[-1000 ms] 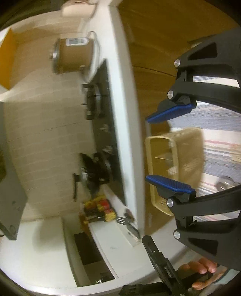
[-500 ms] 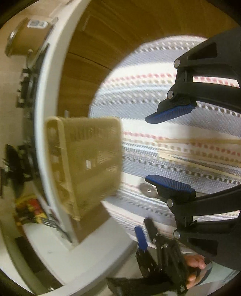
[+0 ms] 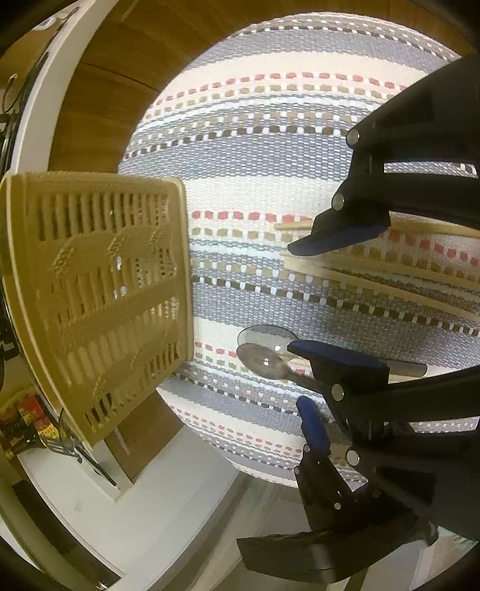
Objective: Organize utensils
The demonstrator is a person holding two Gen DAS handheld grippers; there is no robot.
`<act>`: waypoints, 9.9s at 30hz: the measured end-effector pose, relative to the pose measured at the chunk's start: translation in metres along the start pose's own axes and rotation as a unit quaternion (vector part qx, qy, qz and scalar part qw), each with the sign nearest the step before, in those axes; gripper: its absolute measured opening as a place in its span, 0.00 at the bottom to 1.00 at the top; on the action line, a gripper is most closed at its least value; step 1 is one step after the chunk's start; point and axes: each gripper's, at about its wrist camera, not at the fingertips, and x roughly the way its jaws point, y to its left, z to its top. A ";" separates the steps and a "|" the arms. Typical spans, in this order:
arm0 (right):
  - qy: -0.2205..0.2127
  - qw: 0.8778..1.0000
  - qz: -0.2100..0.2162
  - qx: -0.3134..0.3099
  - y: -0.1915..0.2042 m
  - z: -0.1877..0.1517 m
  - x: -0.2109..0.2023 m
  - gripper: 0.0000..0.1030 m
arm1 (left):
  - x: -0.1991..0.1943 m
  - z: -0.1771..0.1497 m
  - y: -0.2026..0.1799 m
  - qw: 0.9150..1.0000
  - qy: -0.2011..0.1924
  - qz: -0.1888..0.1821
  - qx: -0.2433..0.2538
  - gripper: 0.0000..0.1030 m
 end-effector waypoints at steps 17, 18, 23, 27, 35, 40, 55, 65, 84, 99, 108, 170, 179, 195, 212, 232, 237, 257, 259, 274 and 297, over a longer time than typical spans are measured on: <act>0.035 0.999 -0.010 -0.024 0.035 0.017 0.040 0.43 | -0.006 -0.004 0.037 0.993 -0.022 -0.005 -0.114 0.10; 0.036 0.999 -0.015 -0.024 0.037 0.016 0.043 0.43 | -0.007 -0.006 0.042 0.992 -0.022 -0.005 -0.121 0.10; 0.039 0.998 -0.039 -0.008 0.047 0.021 0.059 0.43 | -0.010 -0.014 0.059 0.990 -0.022 -0.004 -0.139 0.10; 0.031 0.997 -0.071 -0.020 0.060 0.024 0.065 0.43 | -0.011 -0.014 0.062 0.990 -0.022 -0.015 -0.137 0.10; 0.030 0.990 -0.110 -0.084 0.070 0.009 0.066 0.31 | -0.017 -0.006 0.073 0.992 -0.038 -0.011 -0.123 0.24; 0.038 0.992 -0.093 -0.079 0.046 0.001 0.048 0.31 | -0.010 0.013 0.067 0.996 -0.024 0.006 -0.080 0.42; 0.057 0.994 -0.036 -0.091 0.024 -0.004 0.028 0.31 | 0.025 0.040 0.051 0.999 0.013 0.038 -0.015 0.28; 0.080 0.990 -0.072 -0.092 0.031 -0.005 0.026 0.31 | -0.009 0.034 0.064 0.996 -0.072 0.016 -0.059 0.28; 0.034 0.993 -0.064 -0.095 0.037 -0.020 -0.001 0.29 | -0.051 0.024 0.069 0.989 -0.132 0.006 -0.072 0.28; -0.186 0.975 0.018 -0.121 0.042 -0.010 -0.129 0.29 | -0.174 0.057 0.038 0.936 -0.343 0.013 -0.074 0.29; -0.327 0.938 -0.011 -0.111 0.040 0.033 -0.195 0.29 | -0.214 0.108 0.045 0.887 -0.447 0.042 -0.111 0.29; -0.155 0.986 -0.056 -0.022 -0.026 0.001 -0.119 0.56 | -0.130 0.049 0.019 0.976 -0.213 -0.023 -0.048 0.42; -0.047 0.998 -0.048 0.003 -0.043 -0.053 -0.048 0.35 | -0.044 0.004 0.000 0.995 -0.068 -0.051 -0.050 0.40; 0.007 0.996 -0.076 -0.048 -0.024 -0.054 -0.005 0.27 | 0.001 0.002 -0.025 0.999 0.004 -0.046 -0.023 0.29; -0.006 0.989 -0.120 -0.088 -0.013 -0.057 0.004 0.05 | 0.011 0.009 -0.037 1.000 0.021 -0.005 -0.013 0.04; 0.013 0.993 -0.110 -0.027 -0.053 -0.053 -0.015 0.05 | -0.004 -0.005 0.014 0.994 0.010 -0.050 -0.097 0.04; 0.041 0.995 -0.090 -0.018 -0.056 -0.047 -0.013 0.12 | 0.004 -0.003 0.018 0.993 0.030 -0.066 -0.090 0.07; 0.052 0.992 -0.096 -0.070 -0.034 -0.053 -0.012 0.04 | 0.006 0.004 -0.002 0.998 0.033 -0.025 -0.037 0.04; 0.034 0.993 -0.086 -0.072 -0.030 -0.054 -0.022 0.04 | -0.006 0.004 0.004 0.998 0.004 -0.037 -0.056 0.04; -0.151 0.985 -0.023 -0.085 -0.013 -0.039 -0.114 0.04 | -0.118 0.027 0.010 0.968 -0.226 -0.068 -0.086 0.04; -0.341 0.935 0.005 -0.096 0.020 0.055 -0.167 0.04 | -0.183 0.113 0.048 0.889 -0.433 -0.058 -0.138 0.04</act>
